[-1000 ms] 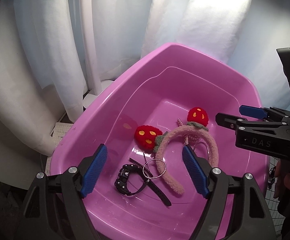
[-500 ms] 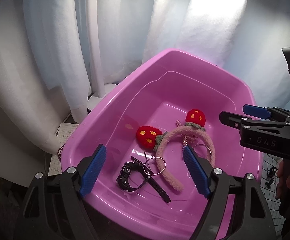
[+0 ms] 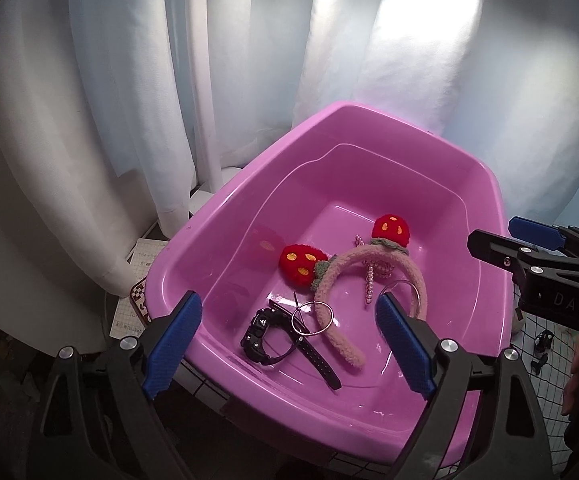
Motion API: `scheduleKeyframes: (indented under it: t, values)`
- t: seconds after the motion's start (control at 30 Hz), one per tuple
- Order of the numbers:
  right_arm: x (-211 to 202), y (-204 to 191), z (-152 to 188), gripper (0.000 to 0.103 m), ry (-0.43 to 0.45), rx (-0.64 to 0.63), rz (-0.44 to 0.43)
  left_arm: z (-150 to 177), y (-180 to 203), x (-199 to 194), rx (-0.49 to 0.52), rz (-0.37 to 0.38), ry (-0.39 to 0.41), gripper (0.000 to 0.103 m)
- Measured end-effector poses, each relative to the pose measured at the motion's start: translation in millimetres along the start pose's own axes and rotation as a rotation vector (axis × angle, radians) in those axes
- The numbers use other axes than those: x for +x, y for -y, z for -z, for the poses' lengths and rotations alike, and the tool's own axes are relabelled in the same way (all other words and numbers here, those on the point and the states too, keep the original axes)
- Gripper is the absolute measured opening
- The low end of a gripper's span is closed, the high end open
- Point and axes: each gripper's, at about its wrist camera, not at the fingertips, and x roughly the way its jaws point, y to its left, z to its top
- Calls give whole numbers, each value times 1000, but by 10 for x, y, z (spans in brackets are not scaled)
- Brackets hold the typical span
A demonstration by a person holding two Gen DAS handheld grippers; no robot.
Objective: Organize jewelry
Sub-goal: 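Move both tools back from the tub toward the table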
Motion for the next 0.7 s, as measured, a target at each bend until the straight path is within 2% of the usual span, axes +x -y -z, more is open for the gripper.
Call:
scheduleKeyframes:
  t: [0.2,0.37,0.43,0.53,0.7]
  values:
    - [-273,6,197,70,20,-1,11,88,126,-151,-9,8,18,90]
    - [-603,125,514,70,61,26,16,225,323,-323,-5,33,39,90]
    - [-729,186,702,70,77,39,12,307,424,-399,3,44,52,94]
    - [-889,323,1032,70,83,71,6,438,622,-507,36,56,70,94]
    - [-1086,659,1658,70,69,153,12,664,969,-687,64,124,97,96]
